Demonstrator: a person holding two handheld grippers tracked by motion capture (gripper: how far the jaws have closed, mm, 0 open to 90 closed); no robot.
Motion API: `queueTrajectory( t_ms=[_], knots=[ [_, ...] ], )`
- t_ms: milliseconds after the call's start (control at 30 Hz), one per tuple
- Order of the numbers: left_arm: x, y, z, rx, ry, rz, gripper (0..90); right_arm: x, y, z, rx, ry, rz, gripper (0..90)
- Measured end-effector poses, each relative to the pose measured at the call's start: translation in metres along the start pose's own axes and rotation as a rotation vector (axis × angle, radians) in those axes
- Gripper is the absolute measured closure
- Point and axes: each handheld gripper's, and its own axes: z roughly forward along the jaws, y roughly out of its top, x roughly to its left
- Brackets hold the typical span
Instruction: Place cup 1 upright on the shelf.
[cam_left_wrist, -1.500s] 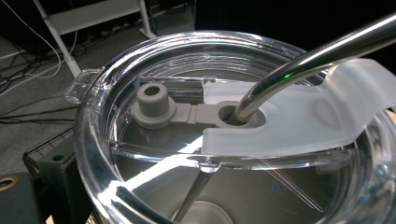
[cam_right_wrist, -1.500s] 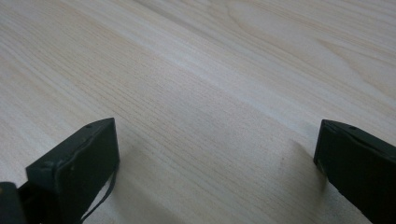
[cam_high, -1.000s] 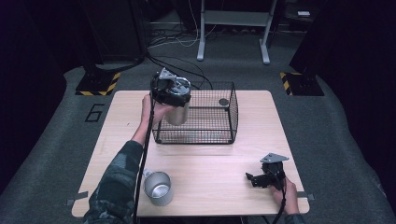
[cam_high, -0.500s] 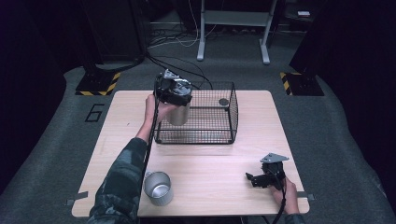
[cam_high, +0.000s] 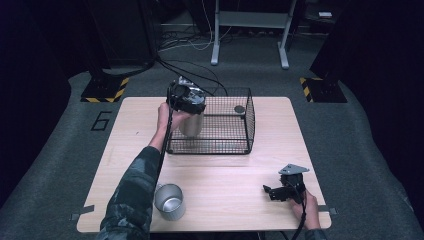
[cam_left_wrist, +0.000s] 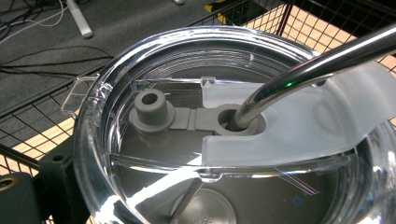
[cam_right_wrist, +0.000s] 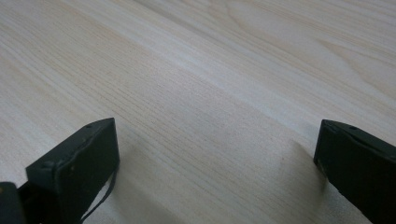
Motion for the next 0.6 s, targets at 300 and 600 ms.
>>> queueTrajectory(
  t_ms=[300,600],
  knots=[
    [0.002,-0.003,0.008,0.022,0.004,-0.031,3.5,0.000,0.000,0.000,-0.003,0.000,0.001,0.0],
    [0.001,-0.005,0.013,0.050,0.000,-0.038,3.5,0.000,0.000,0.000,-0.002,0.000,0.000,0.0]
  ],
)
